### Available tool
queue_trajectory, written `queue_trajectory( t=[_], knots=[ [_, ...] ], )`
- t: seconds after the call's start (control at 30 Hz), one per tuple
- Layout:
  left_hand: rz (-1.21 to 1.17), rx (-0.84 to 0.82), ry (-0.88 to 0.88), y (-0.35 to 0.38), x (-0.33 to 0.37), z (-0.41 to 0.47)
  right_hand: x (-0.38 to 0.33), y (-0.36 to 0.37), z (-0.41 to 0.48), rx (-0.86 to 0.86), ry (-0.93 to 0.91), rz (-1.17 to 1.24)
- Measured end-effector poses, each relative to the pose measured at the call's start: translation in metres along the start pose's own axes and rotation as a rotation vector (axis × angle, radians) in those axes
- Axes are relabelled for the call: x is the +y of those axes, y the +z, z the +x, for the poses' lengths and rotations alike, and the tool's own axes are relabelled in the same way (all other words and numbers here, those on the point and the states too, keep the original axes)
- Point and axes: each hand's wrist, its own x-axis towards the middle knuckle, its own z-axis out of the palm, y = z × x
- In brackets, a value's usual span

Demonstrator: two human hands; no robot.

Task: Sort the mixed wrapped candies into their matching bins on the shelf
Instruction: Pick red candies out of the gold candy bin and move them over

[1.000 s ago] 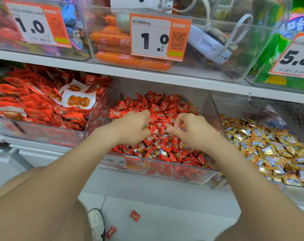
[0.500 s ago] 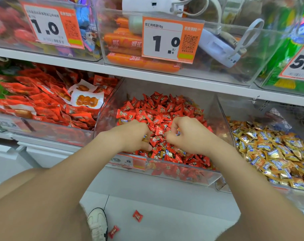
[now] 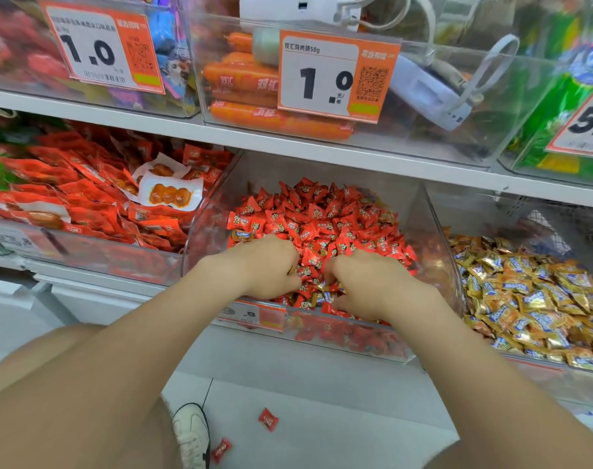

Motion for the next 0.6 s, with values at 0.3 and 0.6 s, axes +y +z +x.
queue_trajectory(
  t=[0.3, 0.6],
  knots=[
    [-0.118, 0.088, 0.004, -0.003, 0.0, -0.005, -0.016, 0.004, 0.004, 0.059, 0.029, 0.025],
    [-0.195, 0.092, 0.085, -0.011, 0.002, -0.004, 0.011, -0.023, -0.006, 0.051, 0.051, 0.757]
  ],
)
